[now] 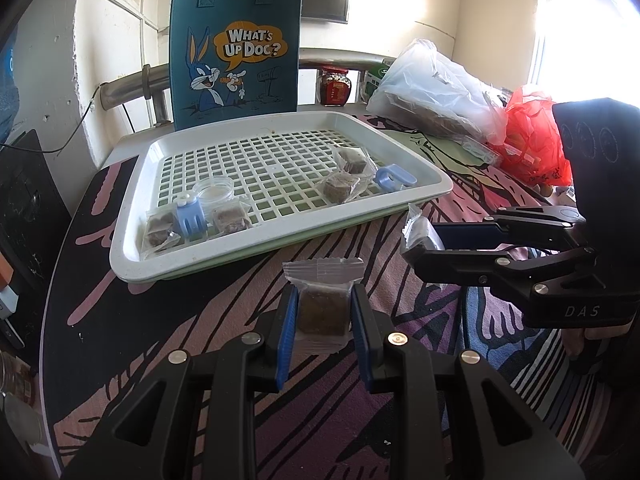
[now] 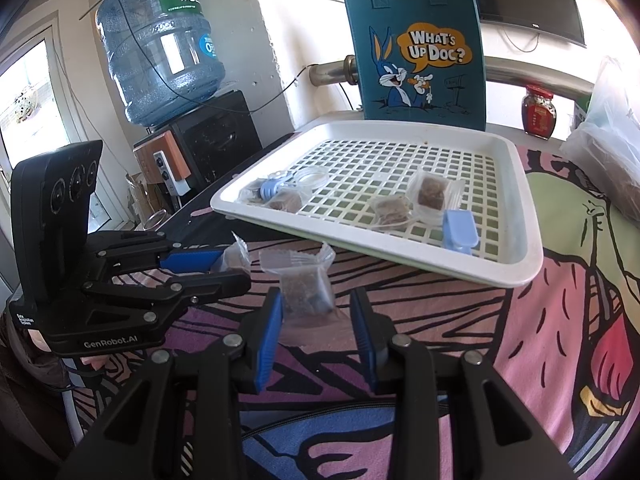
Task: Organize objects
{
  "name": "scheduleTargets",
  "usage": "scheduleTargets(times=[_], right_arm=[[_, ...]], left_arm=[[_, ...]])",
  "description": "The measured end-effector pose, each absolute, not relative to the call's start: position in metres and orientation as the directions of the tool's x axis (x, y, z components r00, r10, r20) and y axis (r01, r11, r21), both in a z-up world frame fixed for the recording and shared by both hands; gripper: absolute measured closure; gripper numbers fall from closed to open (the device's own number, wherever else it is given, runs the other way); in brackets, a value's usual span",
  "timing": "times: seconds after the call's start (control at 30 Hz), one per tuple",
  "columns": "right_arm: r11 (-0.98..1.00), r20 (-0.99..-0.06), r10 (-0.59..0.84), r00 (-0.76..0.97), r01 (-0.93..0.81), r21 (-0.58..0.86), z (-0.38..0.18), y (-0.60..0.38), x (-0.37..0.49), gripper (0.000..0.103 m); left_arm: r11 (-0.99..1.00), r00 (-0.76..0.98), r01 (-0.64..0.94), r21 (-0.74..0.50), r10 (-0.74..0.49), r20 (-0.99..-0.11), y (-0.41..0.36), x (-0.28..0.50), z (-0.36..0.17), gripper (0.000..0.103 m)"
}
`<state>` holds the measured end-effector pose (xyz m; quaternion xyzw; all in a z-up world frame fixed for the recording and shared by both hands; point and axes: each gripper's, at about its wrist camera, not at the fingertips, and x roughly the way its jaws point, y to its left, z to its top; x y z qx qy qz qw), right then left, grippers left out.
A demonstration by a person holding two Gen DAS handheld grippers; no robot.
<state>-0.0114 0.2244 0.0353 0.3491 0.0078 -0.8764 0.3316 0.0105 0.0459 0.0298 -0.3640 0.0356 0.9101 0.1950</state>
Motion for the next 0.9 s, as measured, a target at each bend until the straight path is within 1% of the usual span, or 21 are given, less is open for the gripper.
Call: scheduleTargets(times=[0.9], right_arm=[[-0.779,-0.616,-0.576,-0.537,0.589,0.215,0.0338,0.2220,-0.0095,0.069]], left_arm=[[-0.921,-0.659,-0.381,-0.077,0.329,-0.676,0.0456,0.0102,0.0299,0.078]])
